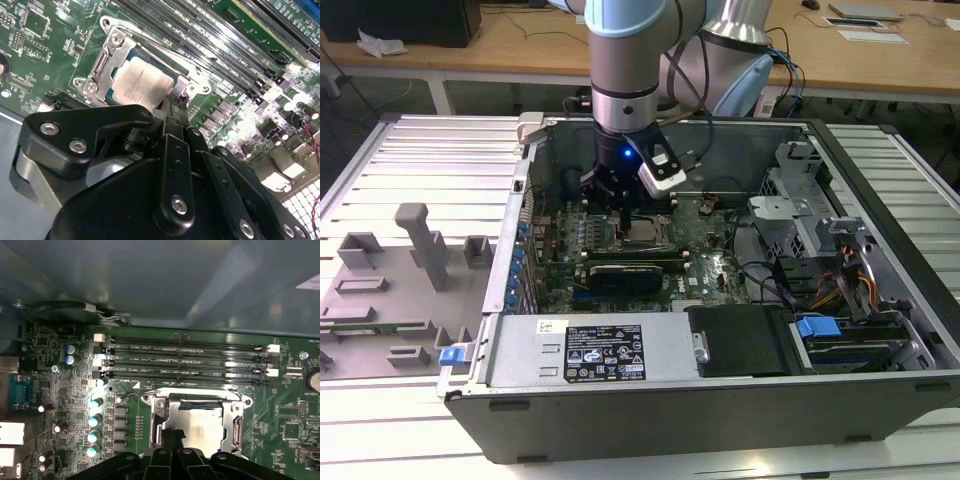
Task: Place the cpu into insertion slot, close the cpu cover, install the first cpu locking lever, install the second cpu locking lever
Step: 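Close the cpu cover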
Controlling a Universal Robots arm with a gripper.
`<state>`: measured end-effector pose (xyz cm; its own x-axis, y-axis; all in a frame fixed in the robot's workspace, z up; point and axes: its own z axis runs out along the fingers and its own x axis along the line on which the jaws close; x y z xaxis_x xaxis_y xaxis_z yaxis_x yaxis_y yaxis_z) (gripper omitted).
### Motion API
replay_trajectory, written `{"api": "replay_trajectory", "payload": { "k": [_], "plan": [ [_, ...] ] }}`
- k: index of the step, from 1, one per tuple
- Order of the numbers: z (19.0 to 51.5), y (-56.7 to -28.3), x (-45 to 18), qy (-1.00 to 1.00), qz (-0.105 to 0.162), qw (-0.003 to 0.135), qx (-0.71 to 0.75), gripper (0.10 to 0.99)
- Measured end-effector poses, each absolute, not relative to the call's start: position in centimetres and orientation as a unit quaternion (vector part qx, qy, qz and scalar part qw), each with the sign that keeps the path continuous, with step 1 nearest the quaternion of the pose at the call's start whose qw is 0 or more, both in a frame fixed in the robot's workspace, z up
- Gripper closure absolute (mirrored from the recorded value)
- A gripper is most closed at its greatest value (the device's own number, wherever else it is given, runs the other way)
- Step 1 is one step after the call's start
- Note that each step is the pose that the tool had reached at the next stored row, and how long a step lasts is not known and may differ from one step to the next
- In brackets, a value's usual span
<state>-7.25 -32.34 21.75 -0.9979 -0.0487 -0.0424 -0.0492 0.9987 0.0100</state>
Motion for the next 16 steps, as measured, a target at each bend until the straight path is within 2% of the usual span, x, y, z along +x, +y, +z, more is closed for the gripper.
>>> {"api": "replay_trajectory", "payload": {
  "k": [16],
  "plan": [
    [20.5, -32.4, -7.7, 0.999, 0.006, 0.021, -0.025, 0.980]
  ]
}}
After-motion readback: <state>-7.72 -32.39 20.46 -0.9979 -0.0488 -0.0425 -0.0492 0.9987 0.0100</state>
